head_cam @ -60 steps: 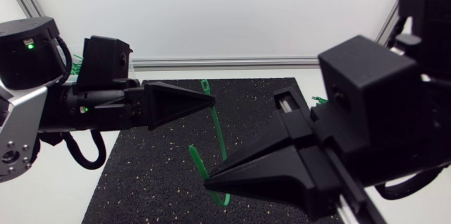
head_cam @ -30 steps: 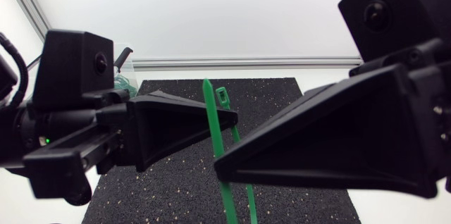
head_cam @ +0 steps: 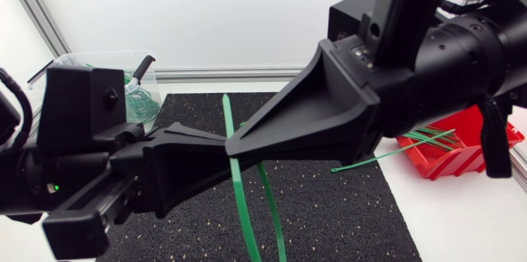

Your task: Take a green cable tie from the red box, thread the tail through the head to close it, then place it in the transparent bin on the left.

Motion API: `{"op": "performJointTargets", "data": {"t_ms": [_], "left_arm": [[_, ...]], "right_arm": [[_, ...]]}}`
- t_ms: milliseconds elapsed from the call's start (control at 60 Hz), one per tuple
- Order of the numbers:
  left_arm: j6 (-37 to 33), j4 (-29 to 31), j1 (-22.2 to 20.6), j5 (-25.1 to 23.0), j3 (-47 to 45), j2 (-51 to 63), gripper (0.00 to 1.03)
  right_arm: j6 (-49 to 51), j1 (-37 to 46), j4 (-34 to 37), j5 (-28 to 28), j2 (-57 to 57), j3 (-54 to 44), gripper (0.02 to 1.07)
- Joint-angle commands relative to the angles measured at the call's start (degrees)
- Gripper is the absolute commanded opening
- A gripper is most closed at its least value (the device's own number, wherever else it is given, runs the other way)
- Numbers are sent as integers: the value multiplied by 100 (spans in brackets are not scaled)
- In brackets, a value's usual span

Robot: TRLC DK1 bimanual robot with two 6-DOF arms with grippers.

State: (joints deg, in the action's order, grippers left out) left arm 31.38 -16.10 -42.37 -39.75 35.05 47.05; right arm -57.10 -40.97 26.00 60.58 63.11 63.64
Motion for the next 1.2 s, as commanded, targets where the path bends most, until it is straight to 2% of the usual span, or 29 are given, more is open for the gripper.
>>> {"op": "performJointTargets", "data": {"t_ms": [0,300,500,1183], "left_arm": [[-149,-69,168,2,-147,-126,4],[-474,-139,528,-24,-226,-345,4],[-554,-130,721,-147,-218,-310,4],[-589,-359,493,-174,-182,94,4]], "right_arm": [[-337,80,213,95,131,184,8],[-346,204,714,244,272,342,8],[-337,186,749,262,219,351,8],[-302,45,555,297,448,184,8]]}}
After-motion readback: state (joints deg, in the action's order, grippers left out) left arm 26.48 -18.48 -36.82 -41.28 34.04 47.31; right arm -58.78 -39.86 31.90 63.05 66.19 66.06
